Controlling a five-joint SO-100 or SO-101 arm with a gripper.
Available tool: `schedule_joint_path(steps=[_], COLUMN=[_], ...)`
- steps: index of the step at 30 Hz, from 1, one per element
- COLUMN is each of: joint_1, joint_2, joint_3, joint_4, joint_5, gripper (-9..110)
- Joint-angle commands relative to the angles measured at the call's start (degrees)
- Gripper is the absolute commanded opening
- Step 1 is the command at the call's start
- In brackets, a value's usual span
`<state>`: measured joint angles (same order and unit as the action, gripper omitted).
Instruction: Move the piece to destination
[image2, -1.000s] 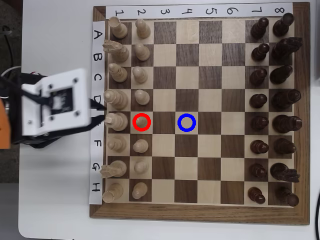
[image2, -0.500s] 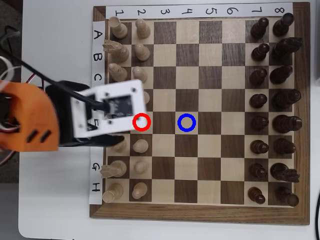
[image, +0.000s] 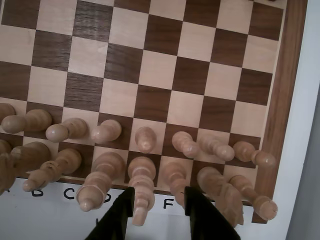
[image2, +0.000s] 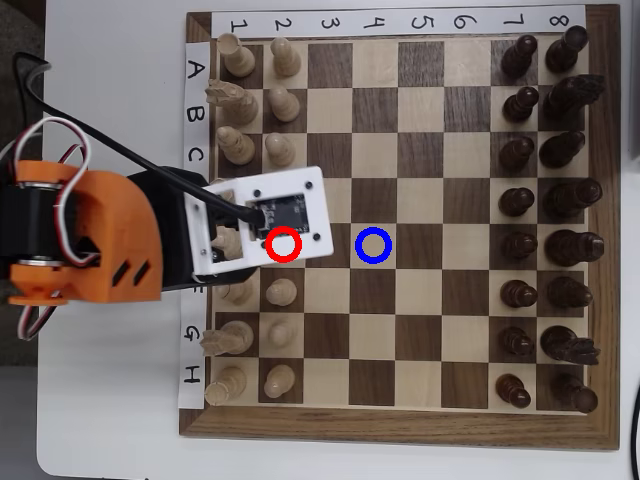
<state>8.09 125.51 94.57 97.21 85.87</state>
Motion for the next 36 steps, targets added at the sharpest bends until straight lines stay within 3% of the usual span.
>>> schedule_joint_path(steps=[1, 17, 36], joint_1=[-1.1, -0.4, 0.4], joint_2=[-0.4, -5.1, -3.4], joint_3=[0.8, 8.9, 18.7], joint_4=[-1.7, -9.5, -13.8], joint_5=[2.6, 9.5, 9.6], gripper=[17, 16, 14])
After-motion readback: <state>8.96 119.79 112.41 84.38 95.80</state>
